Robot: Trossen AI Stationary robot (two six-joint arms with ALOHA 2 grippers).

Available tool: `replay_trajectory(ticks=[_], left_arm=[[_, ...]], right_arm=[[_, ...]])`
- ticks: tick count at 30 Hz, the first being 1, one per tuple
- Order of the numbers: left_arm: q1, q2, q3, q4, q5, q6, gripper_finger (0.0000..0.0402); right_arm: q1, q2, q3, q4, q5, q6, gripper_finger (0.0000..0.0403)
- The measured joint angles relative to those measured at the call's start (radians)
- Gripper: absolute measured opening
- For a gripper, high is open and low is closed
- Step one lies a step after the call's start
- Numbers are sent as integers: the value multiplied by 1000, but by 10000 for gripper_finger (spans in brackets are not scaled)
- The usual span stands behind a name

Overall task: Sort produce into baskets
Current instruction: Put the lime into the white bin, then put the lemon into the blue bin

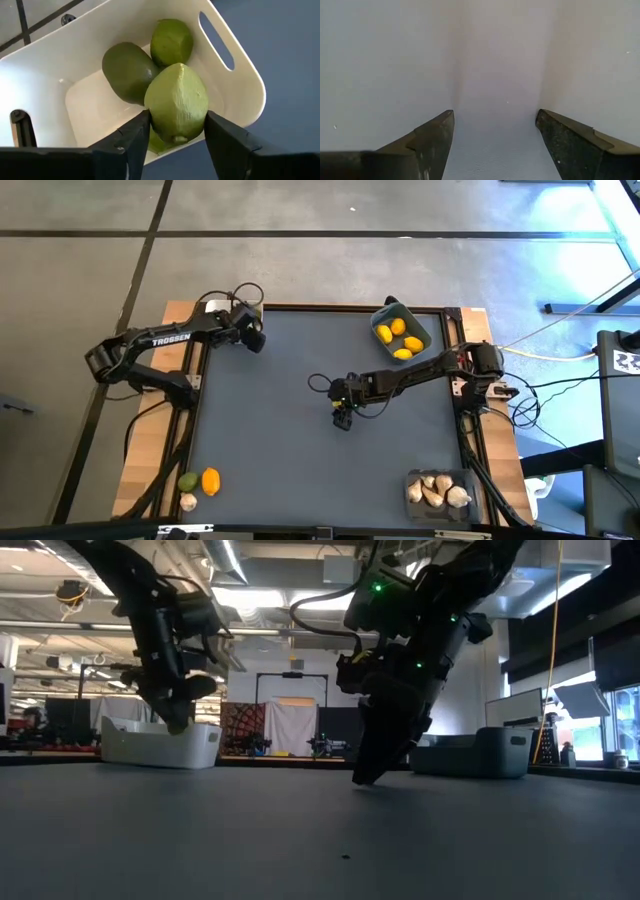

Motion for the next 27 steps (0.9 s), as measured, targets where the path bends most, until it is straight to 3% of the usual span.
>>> replay_trajectory(ticks=[8, 14, 27], left_arm=[[-2, -4, 18, -6, 7, 27, 230], [-25, -40, 102, -99, 138, 42, 229], [-285, -202, 166, -166, 337, 16, 221]], right_arm=[[0, 1, 0, 2, 7, 0, 294], [0, 1, 0, 4, 10, 0, 294], [0, 1, -1, 5, 19, 0, 294]])
